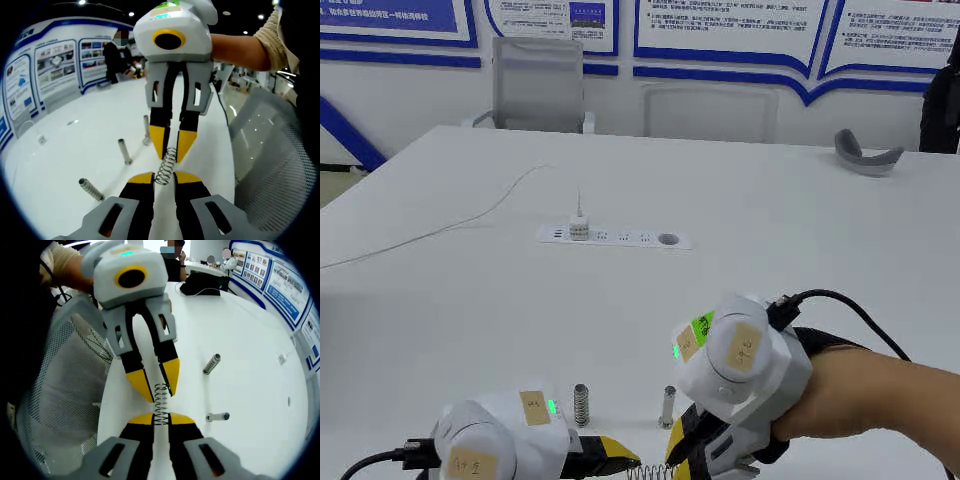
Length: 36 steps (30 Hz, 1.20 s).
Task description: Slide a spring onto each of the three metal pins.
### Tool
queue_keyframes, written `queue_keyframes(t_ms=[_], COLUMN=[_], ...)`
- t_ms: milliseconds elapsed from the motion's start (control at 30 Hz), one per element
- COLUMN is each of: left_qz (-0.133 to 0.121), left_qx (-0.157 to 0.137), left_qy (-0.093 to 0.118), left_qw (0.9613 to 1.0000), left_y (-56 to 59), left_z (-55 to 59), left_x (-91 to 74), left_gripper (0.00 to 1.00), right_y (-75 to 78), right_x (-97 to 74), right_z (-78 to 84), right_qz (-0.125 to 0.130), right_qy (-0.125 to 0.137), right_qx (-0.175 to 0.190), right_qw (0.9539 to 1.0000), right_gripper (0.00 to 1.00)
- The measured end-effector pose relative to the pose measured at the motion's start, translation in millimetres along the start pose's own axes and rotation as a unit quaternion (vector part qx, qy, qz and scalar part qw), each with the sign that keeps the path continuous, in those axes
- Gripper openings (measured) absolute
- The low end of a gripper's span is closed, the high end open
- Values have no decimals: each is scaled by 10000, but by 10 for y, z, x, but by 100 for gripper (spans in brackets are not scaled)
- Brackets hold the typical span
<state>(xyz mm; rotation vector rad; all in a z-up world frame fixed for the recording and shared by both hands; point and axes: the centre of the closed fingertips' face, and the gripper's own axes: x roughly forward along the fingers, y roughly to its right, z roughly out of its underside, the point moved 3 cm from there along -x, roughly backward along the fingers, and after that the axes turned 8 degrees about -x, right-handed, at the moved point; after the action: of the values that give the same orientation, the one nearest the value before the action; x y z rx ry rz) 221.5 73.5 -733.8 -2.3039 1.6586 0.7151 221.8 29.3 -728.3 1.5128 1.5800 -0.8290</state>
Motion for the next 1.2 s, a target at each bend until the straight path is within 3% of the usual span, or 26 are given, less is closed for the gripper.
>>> queue_keyframes(t_ms=[567, 1200], left_qz=[107, 96], left_qx=[219, 255], left_qy=[-148, -192], left_qw=[9996, 9994], left_y=[66, 64], left_z=[42, 58], left_x=[11, 22], left_gripper=[11, 11], right_y=[-61, -45], right_x=[-62, -156], right_z=[-56, -306], right_qz=[-64, -24], right_qy=[-97, 9], right_qx=[-175, -397], right_qw=[9998, 9992], right_gripper=[12, 11])
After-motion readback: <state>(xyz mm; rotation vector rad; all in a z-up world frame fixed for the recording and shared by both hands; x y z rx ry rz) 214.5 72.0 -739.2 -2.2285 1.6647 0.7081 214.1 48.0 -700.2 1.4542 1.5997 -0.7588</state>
